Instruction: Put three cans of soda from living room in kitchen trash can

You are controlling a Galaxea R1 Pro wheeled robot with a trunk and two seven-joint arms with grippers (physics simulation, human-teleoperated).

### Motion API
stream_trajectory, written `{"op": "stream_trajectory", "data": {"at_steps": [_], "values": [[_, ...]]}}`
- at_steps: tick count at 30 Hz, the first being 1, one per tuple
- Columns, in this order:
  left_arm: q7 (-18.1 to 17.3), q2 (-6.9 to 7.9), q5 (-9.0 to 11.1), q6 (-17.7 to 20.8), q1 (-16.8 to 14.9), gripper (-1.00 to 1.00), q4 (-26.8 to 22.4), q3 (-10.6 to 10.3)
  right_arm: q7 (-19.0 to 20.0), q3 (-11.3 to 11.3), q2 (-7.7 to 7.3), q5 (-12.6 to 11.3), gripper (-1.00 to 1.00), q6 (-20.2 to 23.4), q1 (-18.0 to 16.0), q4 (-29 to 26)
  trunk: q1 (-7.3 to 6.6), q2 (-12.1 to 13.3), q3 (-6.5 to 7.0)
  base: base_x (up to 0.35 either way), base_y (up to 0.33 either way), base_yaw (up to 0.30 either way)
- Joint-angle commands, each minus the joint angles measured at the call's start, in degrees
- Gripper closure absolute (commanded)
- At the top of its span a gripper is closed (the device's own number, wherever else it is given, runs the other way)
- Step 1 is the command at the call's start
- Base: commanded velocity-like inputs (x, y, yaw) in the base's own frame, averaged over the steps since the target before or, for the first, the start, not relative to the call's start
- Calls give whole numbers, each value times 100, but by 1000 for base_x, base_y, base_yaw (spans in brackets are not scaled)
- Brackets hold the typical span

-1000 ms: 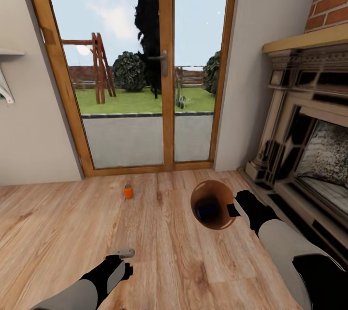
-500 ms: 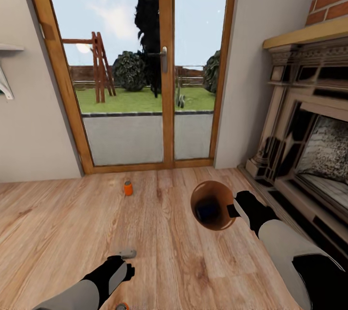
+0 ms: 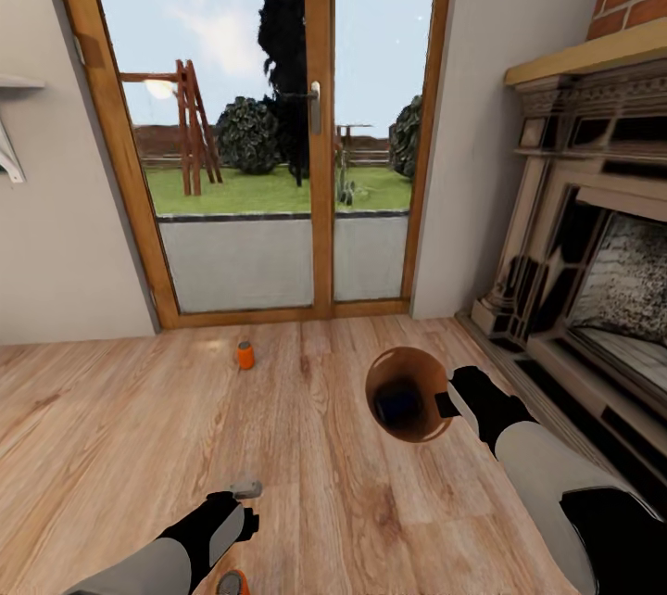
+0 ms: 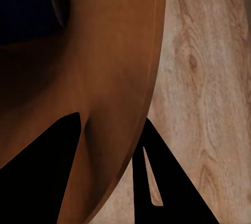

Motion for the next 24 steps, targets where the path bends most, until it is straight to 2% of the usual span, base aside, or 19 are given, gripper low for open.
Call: {"op": "stream_trajectory", "data": {"at_steps": [1, 17, 20, 24], "values": [[0, 0, -1, -1, 0, -100, 1, -1, 1, -7, 2, 0, 100, -2, -5, -9, 22, -42, -17, 0, 0, 0], [-1, -8, -1, -1, 0, -100, 1, -1, 0, 1, 0, 25, 100, 4, -26, -22, 81, -100, -368, 0, 0, 0], [0, -13, -1, -1, 0, -100, 1, -1, -107, 1, -1, 28, 100, 26, -215, -26, 89, -104, -434, 0, 0, 0], [0, -13, -1, -1, 0, -100, 1, -1, -267, 1, 0, 43, 100, 362, -478, -42, 99, -110, -523, 0, 0, 0]]}}
